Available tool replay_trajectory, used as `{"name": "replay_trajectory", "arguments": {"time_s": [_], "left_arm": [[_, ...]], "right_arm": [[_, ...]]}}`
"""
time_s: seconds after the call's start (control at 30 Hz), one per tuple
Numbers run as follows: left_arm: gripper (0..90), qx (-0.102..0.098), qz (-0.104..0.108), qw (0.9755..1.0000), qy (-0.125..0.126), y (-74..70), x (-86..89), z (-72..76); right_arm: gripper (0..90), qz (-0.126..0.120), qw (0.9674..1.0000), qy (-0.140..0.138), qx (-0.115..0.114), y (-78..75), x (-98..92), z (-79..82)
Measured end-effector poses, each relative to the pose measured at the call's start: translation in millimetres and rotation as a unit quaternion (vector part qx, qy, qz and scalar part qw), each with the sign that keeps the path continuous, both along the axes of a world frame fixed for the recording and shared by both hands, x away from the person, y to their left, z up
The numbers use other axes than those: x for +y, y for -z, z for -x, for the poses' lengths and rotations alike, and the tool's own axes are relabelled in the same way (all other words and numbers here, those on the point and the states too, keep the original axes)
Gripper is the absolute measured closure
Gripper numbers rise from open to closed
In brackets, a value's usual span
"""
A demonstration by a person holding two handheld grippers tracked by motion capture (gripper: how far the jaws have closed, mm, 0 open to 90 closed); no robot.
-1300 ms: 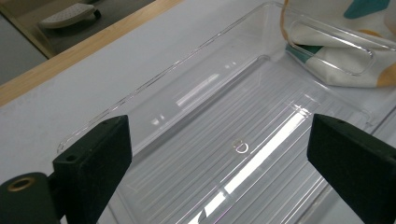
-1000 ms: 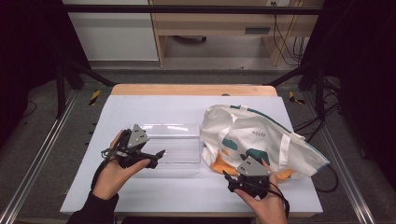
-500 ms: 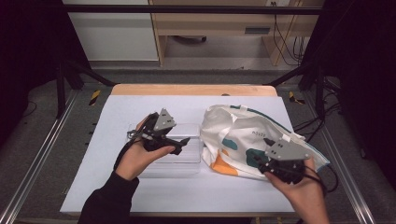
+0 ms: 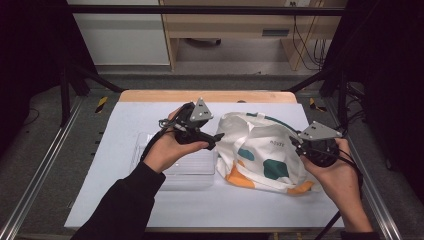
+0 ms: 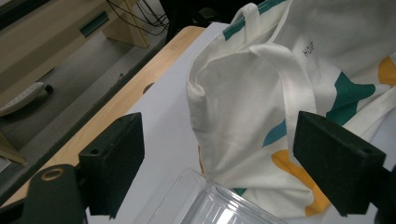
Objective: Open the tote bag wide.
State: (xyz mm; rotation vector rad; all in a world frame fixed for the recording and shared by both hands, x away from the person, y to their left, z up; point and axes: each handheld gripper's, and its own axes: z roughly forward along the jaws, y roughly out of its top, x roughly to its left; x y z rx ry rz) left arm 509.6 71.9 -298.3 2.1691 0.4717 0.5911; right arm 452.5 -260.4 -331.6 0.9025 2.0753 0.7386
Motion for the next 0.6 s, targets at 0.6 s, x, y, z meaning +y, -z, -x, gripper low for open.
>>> {"name": "replay_trajectory", "arguments": {"time_s": [0.6], "left_arm": [[23.0,-0.004,-0.007,0.9995,0.03,-17.5,-37.2,-11.9]], "right_arm": [[89.4,-0.038,0.9986,-0.033,0.016,10.3,11.2,26.0]]}}
